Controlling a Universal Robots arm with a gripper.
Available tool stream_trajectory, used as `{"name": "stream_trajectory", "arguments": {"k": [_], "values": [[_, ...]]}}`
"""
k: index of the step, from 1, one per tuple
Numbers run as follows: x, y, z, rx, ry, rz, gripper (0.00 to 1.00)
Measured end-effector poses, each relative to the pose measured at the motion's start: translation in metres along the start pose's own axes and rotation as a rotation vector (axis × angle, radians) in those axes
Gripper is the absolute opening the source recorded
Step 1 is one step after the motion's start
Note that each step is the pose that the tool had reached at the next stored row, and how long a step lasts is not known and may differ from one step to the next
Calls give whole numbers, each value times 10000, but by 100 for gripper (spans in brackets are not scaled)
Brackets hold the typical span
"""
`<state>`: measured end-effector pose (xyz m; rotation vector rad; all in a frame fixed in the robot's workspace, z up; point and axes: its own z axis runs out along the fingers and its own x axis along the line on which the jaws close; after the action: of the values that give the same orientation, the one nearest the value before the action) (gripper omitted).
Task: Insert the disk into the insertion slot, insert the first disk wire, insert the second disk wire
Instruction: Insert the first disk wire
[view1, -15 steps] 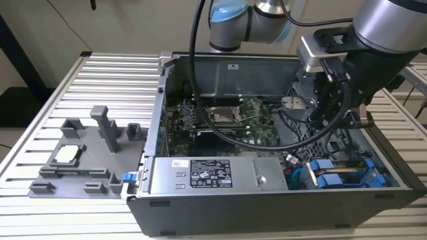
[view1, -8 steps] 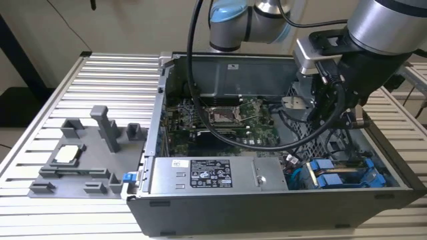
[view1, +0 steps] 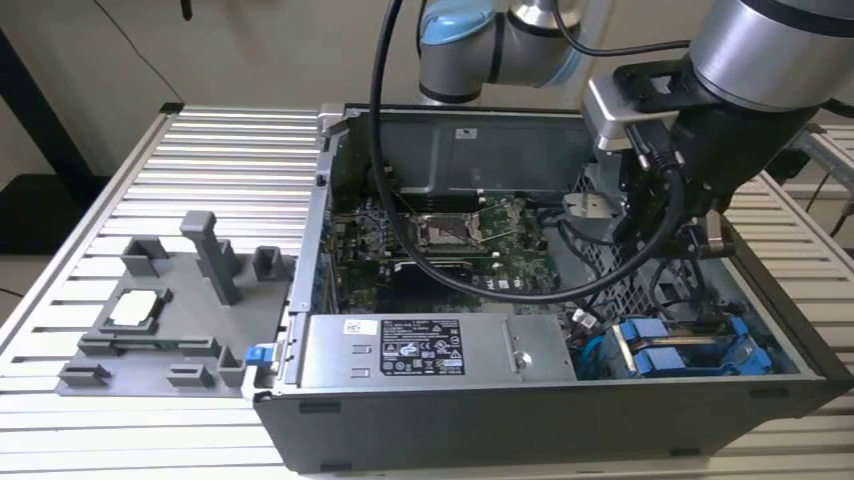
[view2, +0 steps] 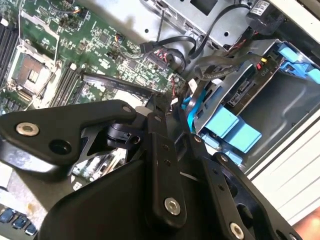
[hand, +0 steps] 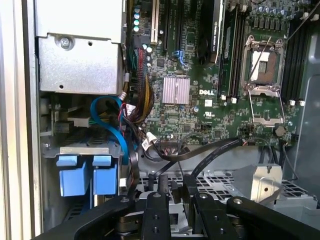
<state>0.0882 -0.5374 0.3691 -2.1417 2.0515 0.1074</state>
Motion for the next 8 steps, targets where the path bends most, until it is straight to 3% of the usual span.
{"name": "stream_trajectory", "arguments": {"k": [4,5,8], "values": [[0,2,3,0,-2,0,24],[1,3,4,0,-1,0,17],[1,5,6,0,-2,1,17]]}}
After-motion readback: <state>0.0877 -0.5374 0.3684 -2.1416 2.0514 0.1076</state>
